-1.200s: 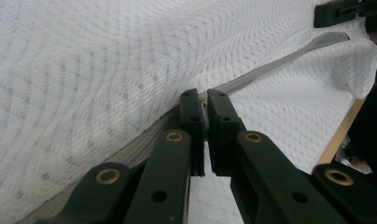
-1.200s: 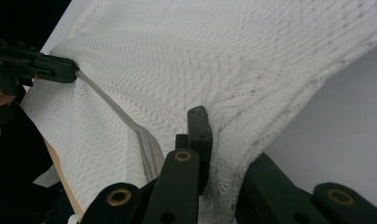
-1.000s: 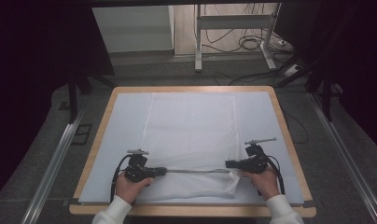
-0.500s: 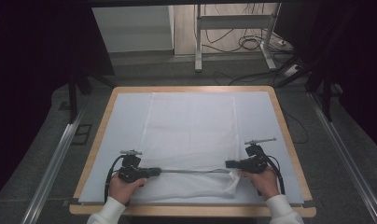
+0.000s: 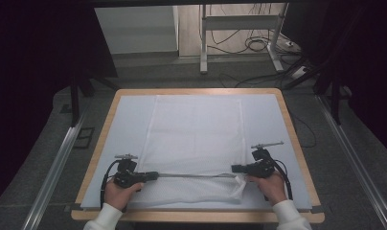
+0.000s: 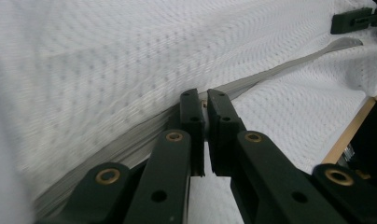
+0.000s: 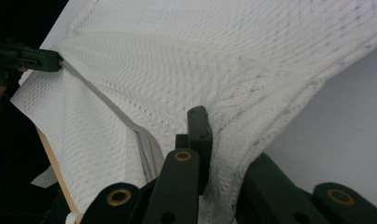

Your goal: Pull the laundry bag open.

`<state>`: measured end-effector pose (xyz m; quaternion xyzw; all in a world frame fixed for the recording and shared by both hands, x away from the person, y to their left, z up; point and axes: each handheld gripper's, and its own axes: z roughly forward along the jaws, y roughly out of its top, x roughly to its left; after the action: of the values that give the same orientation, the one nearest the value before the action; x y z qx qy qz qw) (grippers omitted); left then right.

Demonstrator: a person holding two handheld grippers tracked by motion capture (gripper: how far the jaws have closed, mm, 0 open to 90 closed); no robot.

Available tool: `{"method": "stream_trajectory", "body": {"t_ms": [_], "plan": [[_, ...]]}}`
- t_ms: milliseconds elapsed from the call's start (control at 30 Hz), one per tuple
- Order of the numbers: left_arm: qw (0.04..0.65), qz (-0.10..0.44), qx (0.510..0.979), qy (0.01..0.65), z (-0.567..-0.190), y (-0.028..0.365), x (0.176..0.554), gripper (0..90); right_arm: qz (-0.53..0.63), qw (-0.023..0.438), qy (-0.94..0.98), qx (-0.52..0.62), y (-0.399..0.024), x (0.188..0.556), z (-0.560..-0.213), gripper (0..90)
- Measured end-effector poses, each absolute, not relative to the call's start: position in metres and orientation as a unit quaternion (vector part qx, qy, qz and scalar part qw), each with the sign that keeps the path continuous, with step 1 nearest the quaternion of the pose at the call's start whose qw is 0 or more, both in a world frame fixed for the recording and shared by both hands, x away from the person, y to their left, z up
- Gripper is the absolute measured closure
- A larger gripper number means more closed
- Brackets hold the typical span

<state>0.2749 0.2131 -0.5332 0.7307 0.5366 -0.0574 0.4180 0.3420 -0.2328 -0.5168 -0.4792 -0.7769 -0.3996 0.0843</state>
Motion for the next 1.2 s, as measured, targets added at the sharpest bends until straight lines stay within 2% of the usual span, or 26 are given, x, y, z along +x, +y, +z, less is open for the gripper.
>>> {"method": "stream_trajectory", "body": {"t_ms": [1200], "plan": [[0.421, -0.046, 0.709, 0.564, -0.536, 0.258, 0.260, 86.5, -0.397, 0.081, -0.779, -0.479, -0.233, 0.342, -0.517, 88.8]]}}
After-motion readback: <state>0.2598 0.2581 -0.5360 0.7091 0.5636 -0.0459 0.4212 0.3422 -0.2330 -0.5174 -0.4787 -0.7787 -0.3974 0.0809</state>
